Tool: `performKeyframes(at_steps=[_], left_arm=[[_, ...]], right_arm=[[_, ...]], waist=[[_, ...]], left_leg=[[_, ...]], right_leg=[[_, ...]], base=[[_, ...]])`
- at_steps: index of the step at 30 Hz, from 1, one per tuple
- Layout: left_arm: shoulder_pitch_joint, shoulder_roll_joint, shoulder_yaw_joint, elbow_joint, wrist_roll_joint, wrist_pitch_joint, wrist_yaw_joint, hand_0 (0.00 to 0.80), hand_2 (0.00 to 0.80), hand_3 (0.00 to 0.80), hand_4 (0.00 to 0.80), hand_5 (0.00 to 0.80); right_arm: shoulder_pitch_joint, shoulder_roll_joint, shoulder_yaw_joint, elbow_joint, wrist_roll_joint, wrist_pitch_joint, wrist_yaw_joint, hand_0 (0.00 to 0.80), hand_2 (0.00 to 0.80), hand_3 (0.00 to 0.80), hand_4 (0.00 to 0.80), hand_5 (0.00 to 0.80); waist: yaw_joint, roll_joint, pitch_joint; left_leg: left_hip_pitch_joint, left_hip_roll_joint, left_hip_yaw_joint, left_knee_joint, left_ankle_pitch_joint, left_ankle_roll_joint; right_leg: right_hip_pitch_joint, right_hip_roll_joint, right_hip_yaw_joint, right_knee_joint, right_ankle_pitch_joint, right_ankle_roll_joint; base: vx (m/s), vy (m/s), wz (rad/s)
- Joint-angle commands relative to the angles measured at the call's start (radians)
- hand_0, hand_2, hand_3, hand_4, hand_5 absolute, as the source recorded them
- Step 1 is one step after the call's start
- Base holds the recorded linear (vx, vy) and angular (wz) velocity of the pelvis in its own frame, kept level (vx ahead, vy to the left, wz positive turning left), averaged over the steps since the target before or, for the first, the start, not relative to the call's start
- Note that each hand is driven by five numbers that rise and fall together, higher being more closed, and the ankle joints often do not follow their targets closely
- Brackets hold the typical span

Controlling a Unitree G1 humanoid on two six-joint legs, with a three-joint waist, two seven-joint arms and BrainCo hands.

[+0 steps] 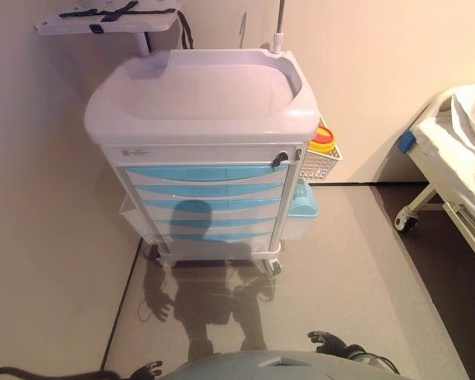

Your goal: Open the drawer and pick up the medicine

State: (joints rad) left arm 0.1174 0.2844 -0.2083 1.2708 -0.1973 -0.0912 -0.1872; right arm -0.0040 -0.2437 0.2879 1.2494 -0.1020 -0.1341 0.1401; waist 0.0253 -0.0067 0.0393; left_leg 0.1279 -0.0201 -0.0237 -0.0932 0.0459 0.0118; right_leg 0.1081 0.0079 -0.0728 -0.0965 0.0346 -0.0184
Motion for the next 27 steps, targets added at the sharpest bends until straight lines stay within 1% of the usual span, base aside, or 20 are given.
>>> performKeyframes(at_steps=[1,17,24,26,27], left_arm=[[-0.148,-0.102,0.023,0.04,-0.032,-0.07,-0.058,0.0,0.0,0.0,0.0,0.0],[-0.144,-0.102,0.029,0.037,-0.052,-0.078,-0.034,0.0,0.0,0.0,0.0,0.0],[-0.166,-0.097,0.013,0.021,-0.062,-0.099,-0.022,0.0,0.0,0.0,0.0,0.0],[-0.18,-0.092,0.007,0.012,-0.068,-0.107,-0.016,0.0,0.0,0.0,0.0,0.0],[-0.193,-0.087,0.006,0.002,-0.077,-0.119,-0.015,0.0,0.0,0.0,0.0,0.0]], right_arm=[[-0.056,0.018,0.008,0.045,-0.01,-0.029,0.001,0.0,0.0,0.0,0.0,0.0],[-0.054,0.016,0.008,0.041,-0.005,-0.023,0.002,0.0,0.0,0.0,0.0,0.0],[-0.07,0.007,0.015,0.016,0.014,-0.029,-0.013,0.0,0.0,0.0,0.0,0.0],[-0.08,0.006,0.022,0.006,0.018,-0.027,-0.029,0.0,0.0,0.0,0.0,0.0],[-0.093,0.004,0.028,-0.003,0.028,-0.023,-0.044,0.0,0.0,0.0,0.0,0.0]], waist=[[-0.004,-0.005,0.021],[-0.006,-0.004,0.039],[-0.004,-0.013,0.107],[-0.003,-0.017,0.138],[-0.002,-0.021,0.169]], left_leg=[[0.01,-0.059,0.041,0.006,-0.095,0.021],[0.001,-0.062,0.038,0.014,-0.094,0.025],[-0.06,-0.068,0.036,0.056,-0.096,0.042],[-0.093,-0.074,0.038,0.084,-0.1,0.05],[-0.125,-0.078,0.042,0.112,-0.103,0.056]], right_leg=[[0.022,-0.004,-0.052,0.039,-0.053,0.057],[0.007,-0.004,-0.043,0.061,-0.058,0.056],[-0.065,-0.011,-0.023,0.111,-0.055,0.053],[-0.1,-0.014,-0.012,0.132,-0.052,0.052],[-0.131,-0.018,-0.004,0.152,-0.049,0.052]], base=[[0.0,0.0,0.0],[0.013,0.004,0.0],[-0.005,0.003,-0.01],[-0.074,0.023,-0.07],[-0.134,0.017,-0.08]])
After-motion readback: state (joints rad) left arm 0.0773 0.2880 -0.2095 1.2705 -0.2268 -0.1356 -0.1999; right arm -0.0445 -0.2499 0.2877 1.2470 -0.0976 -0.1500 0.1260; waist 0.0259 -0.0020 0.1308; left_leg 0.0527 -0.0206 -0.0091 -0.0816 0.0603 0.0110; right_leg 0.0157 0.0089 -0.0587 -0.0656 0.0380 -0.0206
